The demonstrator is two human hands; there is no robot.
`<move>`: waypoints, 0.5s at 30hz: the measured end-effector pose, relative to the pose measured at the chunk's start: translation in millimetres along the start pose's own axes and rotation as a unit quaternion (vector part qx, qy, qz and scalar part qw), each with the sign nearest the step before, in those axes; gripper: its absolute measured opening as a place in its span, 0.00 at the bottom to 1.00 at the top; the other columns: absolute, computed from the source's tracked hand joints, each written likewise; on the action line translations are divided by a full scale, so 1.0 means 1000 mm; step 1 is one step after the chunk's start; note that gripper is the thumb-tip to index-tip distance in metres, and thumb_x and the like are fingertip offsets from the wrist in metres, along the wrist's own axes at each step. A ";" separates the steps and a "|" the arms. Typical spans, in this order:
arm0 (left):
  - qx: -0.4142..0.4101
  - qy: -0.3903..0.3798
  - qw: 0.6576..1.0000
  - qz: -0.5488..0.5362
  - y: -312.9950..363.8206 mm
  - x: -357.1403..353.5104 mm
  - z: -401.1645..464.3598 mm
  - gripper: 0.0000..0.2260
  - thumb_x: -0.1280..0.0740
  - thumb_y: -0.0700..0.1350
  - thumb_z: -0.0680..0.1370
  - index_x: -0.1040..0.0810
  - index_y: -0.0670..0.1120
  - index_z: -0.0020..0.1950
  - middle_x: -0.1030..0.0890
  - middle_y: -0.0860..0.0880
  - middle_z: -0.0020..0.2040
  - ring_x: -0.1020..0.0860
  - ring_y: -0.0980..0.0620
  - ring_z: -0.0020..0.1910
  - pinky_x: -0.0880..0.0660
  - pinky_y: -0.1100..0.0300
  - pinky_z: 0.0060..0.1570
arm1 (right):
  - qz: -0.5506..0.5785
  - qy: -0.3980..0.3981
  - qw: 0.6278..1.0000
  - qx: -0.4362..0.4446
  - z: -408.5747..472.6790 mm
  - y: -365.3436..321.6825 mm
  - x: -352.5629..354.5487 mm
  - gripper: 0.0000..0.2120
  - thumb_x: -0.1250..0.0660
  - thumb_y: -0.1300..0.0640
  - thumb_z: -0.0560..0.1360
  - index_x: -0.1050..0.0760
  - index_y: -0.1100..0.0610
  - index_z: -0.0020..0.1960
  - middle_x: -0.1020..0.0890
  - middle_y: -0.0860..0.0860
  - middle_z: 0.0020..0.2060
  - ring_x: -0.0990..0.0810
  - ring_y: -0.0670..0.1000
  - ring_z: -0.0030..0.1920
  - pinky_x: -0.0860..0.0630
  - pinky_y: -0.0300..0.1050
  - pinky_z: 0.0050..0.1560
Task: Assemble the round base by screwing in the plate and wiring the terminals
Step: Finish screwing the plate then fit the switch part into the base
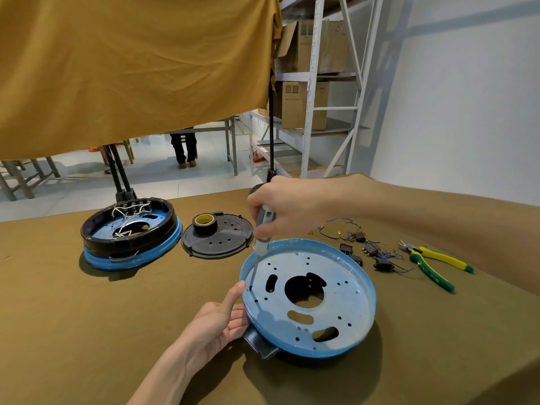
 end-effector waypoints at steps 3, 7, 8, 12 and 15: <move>-0.002 -0.008 1.000 -0.005 0.000 0.001 -0.001 0.36 0.24 0.62 0.63 0.19 0.35 0.59 0.13 0.37 0.52 0.13 0.43 0.51 0.15 0.57 0.41 | 0.034 0.027 0.998 -0.034 0.003 0.002 -0.002 0.17 0.33 0.43 0.80 0.23 0.56 0.43 0.22 0.50 0.34 0.26 0.52 0.34 0.29 0.46 0.33; -0.008 -0.010 1.000 -0.001 0.000 0.000 -0.001 0.36 0.24 0.62 0.63 0.19 0.34 0.59 0.13 0.37 0.52 0.13 0.43 0.50 0.16 0.58 0.40 | 0.065 -0.044 0.995 -0.062 0.000 0.003 -0.001 0.15 0.31 0.44 0.80 0.24 0.57 0.53 0.15 0.52 0.37 0.17 0.54 0.34 0.17 0.49 0.35; -0.008 -0.010 1.000 -0.001 0.000 0.000 -0.001 0.36 0.24 0.62 0.64 0.19 0.34 0.59 0.13 0.37 0.52 0.13 0.43 0.50 0.16 0.58 0.39 | 0.055 -0.062 0.995 -0.051 -0.002 0.002 0.000 0.14 0.30 0.44 0.79 0.26 0.54 0.54 0.16 0.51 0.39 0.16 0.53 0.37 0.17 0.50 0.37; -0.003 -0.006 1.000 -0.002 -0.001 0.001 0.000 0.36 0.24 0.62 0.65 0.19 0.34 0.59 0.13 0.37 0.52 0.13 0.43 0.49 0.16 0.59 0.38 | -0.008 -0.028 1.000 -0.005 -0.001 -0.005 0.008 0.10 0.30 0.47 0.79 0.24 0.54 0.50 0.19 0.50 0.40 0.19 0.53 0.41 0.22 0.47 0.39; -0.006 -0.001 1.000 0.002 -0.001 0.002 0.000 0.37 0.22 0.63 0.62 0.19 0.35 0.58 0.13 0.38 0.51 0.13 0.44 0.50 0.16 0.58 0.39 | -0.012 -0.016 0.999 -0.034 0.002 -0.007 0.004 0.16 0.32 0.43 0.80 0.23 0.57 0.48 0.20 0.51 0.38 0.22 0.52 0.37 0.26 0.46 0.33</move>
Point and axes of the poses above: each hand's wrist, its own z-axis towards the middle knuckle, its own x-axis out of the back of the hand, y = z × x, the point moved 3 cm from there along z, towards the middle knuckle
